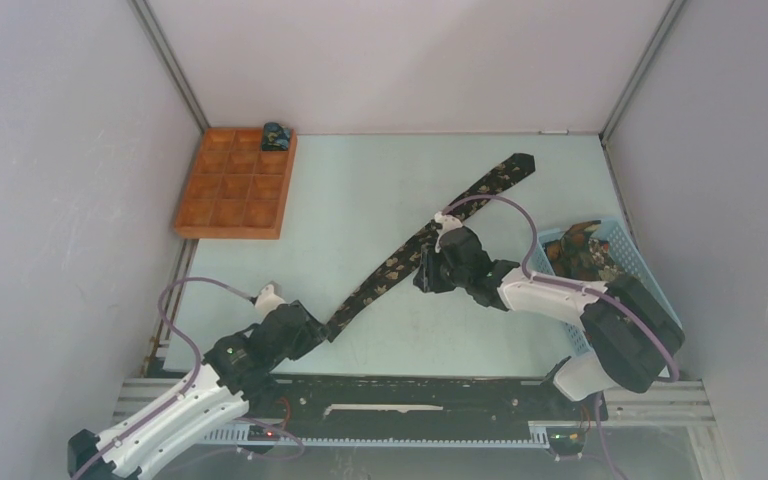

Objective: Roll the ties
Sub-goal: Roll the tie at the center of the board.

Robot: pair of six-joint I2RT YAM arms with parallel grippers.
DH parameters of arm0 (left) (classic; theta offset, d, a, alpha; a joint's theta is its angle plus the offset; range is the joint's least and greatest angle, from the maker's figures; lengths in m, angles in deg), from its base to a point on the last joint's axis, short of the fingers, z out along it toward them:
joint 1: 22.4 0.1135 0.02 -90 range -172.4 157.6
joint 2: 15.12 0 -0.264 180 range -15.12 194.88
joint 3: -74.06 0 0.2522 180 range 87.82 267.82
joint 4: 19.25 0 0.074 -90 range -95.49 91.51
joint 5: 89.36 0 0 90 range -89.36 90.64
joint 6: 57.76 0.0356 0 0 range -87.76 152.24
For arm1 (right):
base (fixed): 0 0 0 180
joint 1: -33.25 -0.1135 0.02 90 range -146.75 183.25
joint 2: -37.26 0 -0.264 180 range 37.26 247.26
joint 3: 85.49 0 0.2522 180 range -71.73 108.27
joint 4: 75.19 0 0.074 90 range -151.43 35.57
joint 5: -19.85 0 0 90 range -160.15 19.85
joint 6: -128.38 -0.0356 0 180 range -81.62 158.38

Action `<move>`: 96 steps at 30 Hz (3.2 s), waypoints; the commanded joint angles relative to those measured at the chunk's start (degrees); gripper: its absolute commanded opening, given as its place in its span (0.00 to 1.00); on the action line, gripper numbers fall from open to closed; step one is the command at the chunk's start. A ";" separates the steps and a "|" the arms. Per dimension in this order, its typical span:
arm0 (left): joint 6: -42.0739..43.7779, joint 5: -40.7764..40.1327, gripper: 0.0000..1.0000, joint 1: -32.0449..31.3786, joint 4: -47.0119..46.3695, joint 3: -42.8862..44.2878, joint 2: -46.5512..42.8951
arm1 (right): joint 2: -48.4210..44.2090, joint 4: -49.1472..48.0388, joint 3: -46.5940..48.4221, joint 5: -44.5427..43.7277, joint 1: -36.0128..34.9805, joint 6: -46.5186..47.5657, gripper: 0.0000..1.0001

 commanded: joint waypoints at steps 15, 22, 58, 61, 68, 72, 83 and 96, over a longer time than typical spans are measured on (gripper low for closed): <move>-1.48 -1.26 0.38 -0.36 -10.10 -4.08 2.38 | 1.39 -2.77 0.24 1.31 0.07 0.49 0.36; -1.86 -1.61 0.08 -0.38 -10.94 -4.50 1.98 | 1.78 -3.42 0.29 2.38 -0.33 0.48 0.36; -5.32 -2.73 0.00 -0.27 3.74 3.11 -3.53 | 19.70 -4.02 21.16 13.48 -16.68 0.25 0.26; -5.50 -2.71 0.00 -0.20 3.90 3.21 -3.98 | 21.85 -3.51 23.28 14.18 -17.02 0.22 0.25; -5.76 -2.39 0.00 -0.25 4.19 3.40 -4.70 | 28.03 -3.43 27.24 16.14 -17.87 -0.42 0.22; -5.98 -2.15 0.00 -0.26 4.33 3.52 -5.13 | 31.15 -4.17 28.48 17.01 -18.47 -1.11 0.21; -5.86 -2.04 0.00 -0.21 4.37 4.71 -4.89 | 31.84 -2.49 29.82 17.30 -18.32 -0.52 0.18; -5.72 -1.94 0.00 -0.25 4.51 6.91 -4.27 | 30.27 -1.63 29.87 15.60 -16.88 0.38 0.18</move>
